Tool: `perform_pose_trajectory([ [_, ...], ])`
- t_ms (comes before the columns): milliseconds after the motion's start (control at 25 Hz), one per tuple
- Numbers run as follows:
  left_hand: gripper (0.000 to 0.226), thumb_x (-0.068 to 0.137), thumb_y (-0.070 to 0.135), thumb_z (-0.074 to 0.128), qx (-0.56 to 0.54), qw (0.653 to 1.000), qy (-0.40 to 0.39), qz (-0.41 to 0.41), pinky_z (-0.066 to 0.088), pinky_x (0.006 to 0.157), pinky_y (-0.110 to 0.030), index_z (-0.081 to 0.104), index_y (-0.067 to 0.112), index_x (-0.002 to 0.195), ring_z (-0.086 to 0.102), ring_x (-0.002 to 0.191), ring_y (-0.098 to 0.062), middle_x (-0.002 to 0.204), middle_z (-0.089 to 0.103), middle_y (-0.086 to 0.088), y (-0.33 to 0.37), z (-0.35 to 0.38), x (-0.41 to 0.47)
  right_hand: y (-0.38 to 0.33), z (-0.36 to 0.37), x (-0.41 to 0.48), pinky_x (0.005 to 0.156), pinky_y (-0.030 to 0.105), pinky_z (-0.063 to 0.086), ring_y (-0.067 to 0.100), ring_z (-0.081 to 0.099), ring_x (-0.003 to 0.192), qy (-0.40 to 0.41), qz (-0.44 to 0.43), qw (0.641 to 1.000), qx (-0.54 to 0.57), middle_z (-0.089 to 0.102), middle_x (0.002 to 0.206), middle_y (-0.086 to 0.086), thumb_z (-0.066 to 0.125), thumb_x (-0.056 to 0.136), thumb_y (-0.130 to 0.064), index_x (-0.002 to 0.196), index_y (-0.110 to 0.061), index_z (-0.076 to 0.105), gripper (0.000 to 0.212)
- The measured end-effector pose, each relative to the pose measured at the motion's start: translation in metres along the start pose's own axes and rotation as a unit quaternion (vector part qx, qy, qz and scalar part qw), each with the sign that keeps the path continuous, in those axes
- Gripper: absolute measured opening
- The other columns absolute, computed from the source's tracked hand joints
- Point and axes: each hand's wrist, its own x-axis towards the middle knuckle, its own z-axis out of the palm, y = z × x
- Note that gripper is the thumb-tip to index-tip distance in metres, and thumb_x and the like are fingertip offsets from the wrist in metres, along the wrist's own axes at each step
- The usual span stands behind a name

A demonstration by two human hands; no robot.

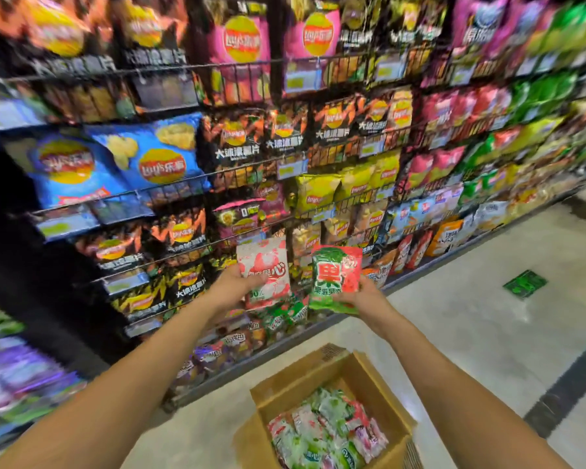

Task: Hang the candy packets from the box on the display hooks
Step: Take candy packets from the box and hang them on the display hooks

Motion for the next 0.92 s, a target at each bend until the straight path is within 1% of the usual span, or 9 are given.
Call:
perform_pose_trajectory([
  [80,0.031,0.097,0.033,0.074,-0.014,1.0,0.02,0.009,0.041,0.057,-0.028,0.055,0.023,0.12,0.05,0.064,-0.012,0.087,0.058,0.003,0.003,-0.015,-0.018,-0.024,0.014,-0.01,0.099,0.049,0.057,0.027,0.074,0.101,-0.022,-0.024,0.999,-0.02,0.078,0.107,0.006,0.087,0.078,-0.005,0.113,-0.021,0.066,0.044],
  [160,0.03,0.096,0.031,0.075,-0.037,0.998,0.048,0.025,0.04,0.059,-0.029,0.056,0.023,0.119,0.05,0.066,-0.012,0.094,0.064,0.002,0.005,-0.031,-0.033,-0.046,0.032,-0.019,0.1,0.049,0.056,0.027,0.074,0.102,-0.044,-0.045,0.997,-0.038,0.078,0.105,0.005,0.085,0.079,-0.005,0.111,-0.022,0.066,0.04],
  [240,0.025,0.095,0.032,0.076,-0.06,0.995,0.072,0.038,0.046,0.07,-0.031,0.059,0.029,0.113,0.06,0.083,-0.012,0.112,0.071,0.003,0.007,-0.052,-0.051,-0.065,0.055,-0.024,0.102,0.052,0.054,0.028,0.074,0.104,-0.076,-0.071,0.993,-0.047,0.078,0.107,0.005,0.088,0.075,-0.011,0.113,-0.021,0.066,0.044],
  [320,0.044,0.09,0.037,0.08,-0.066,0.992,0.092,0.052,0.054,0.09,-0.036,0.061,0.026,0.129,0.068,0.101,-0.007,0.126,0.071,0.004,0.005,-0.074,-0.067,-0.08,0.082,-0.028,0.102,0.053,0.054,0.027,0.074,0.104,-0.096,-0.096,0.989,-0.066,0.078,0.109,0.004,0.089,0.072,-0.015,0.115,-0.02,0.066,0.049],
  [360,0.039,0.092,0.034,0.079,-0.066,0.99,0.109,0.062,0.057,0.089,-0.033,0.062,0.026,0.126,0.07,0.094,0.0,0.121,0.073,0.006,0.003,-0.088,-0.076,-0.087,0.098,-0.028,0.102,0.053,0.054,0.027,0.074,0.104,-0.108,-0.105,0.986,-0.074,0.078,0.109,0.004,0.087,0.074,-0.015,0.115,-0.021,0.066,0.047],
  [440,0.019,0.097,0.025,0.074,-0.07,0.986,0.132,0.072,0.056,0.074,-0.021,0.063,0.031,0.111,0.072,0.078,0.006,0.105,0.075,0.011,0.0,-0.11,-0.094,-0.098,0.127,-0.029,0.101,0.053,0.055,0.027,0.073,0.104,-0.13,-0.117,0.981,-0.083,0.077,0.109,0.005,0.083,0.081,-0.011,0.115,-0.021,0.066,0.04],
  [640,0.023,0.096,0.024,0.075,-0.079,0.97,0.217,0.07,0.061,0.092,-0.044,0.068,0.026,0.118,0.077,0.1,-0.017,0.107,0.08,0.006,-0.026,-0.188,-0.148,-0.12,0.225,-0.039,0.095,0.043,0.056,0.023,0.071,0.1,-0.185,-0.14,0.966,-0.111,0.075,0.106,0.004,0.079,0.087,-0.009,0.11,-0.022,0.065,0.031],
  [840,0.024,0.096,0.017,0.074,-0.099,0.954,0.273,0.075,0.062,0.089,-0.038,0.069,0.021,0.119,0.077,0.103,-0.021,0.107,0.081,0.003,-0.064,-0.282,-0.199,-0.129,0.341,-0.055,0.084,0.037,0.053,0.023,0.069,0.1,-0.211,-0.155,0.96,-0.101,0.074,0.103,-0.001,0.074,0.091,-0.01,0.108,-0.021,0.066,0.022],
  [920,0.028,0.096,0.017,0.074,-0.106,0.949,0.287,0.075,0.06,0.095,-0.047,0.069,0.02,0.123,0.076,0.105,-0.021,0.111,0.08,0.0,-0.077,-0.325,-0.223,-0.133,0.393,-0.066,0.083,0.036,0.051,0.022,0.067,0.098,-0.222,-0.154,0.959,-0.087,0.073,0.102,-0.001,0.07,0.094,-0.01,0.107,-0.02,0.067,0.017],
])
